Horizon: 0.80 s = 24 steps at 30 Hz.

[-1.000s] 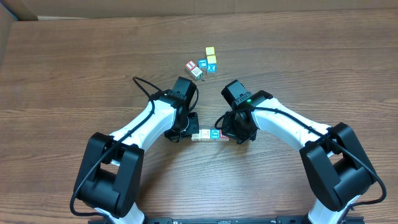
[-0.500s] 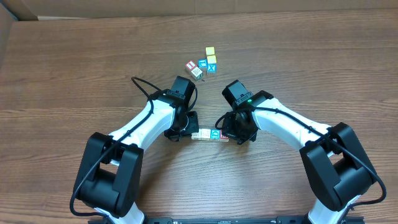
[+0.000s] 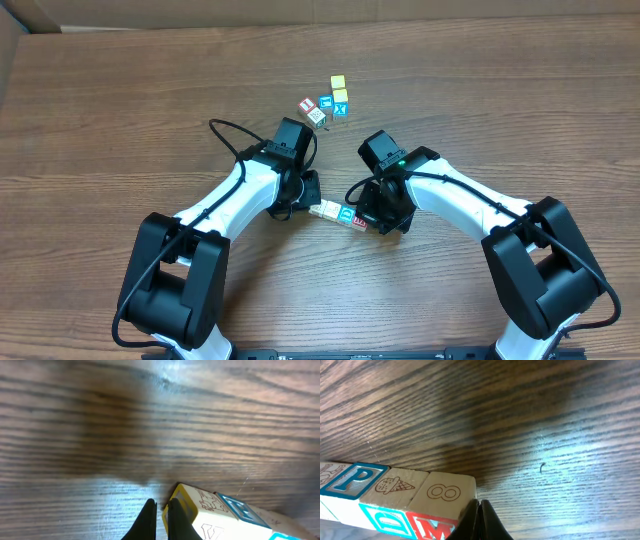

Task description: Flip 4 blocks

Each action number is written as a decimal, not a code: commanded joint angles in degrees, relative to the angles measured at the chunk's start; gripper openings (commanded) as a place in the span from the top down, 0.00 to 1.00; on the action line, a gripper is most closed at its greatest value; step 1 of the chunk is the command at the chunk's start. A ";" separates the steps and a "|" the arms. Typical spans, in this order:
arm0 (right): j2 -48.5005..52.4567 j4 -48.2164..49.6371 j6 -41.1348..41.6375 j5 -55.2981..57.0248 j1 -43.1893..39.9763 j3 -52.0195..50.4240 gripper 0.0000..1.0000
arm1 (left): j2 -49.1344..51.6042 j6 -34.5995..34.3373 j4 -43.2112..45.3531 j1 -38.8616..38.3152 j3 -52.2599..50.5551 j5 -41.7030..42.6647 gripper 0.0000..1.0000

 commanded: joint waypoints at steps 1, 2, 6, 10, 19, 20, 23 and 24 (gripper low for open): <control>-1.42 1.73 4.00 -4.70 1.57 0.39 0.96 | -0.48 -0.81 0.87 -0.92 -0.28 4.50 0.96; -1.42 1.75 5.01 -4.68 1.95 0.39 0.96 | -0.48 -0.81 1.18 -0.92 -0.28 4.50 0.96; -1.42 1.95 9.22 -4.57 3.45 0.39 0.96 | -0.48 -0.81 2.16 -0.94 -0.28 4.48 0.96; -1.42 2.19 14.49 -4.46 5.29 0.39 0.96 | -0.39 -0.81 2.67 -0.94 -0.28 4.48 0.96; -1.42 3.48 25.00 -4.46 9.05 0.39 0.96 | -0.22 -0.79 3.67 -0.94 -0.28 4.28 0.96; -1.42 3.48 26.25 -4.46 9.46 0.39 0.96 | -0.02 -0.79 3.72 -0.94 -0.28 4.28 0.96; -1.42 4.07 28.26 -4.17 10.56 0.39 0.96 | 0.85 -0.79 4.00 -0.94 -0.28 4.28 0.96; -1.42 4.20 29.03 -3.98 10.91 0.39 0.96 | 1.22 -0.76 4.11 -0.94 -0.28 4.28 0.96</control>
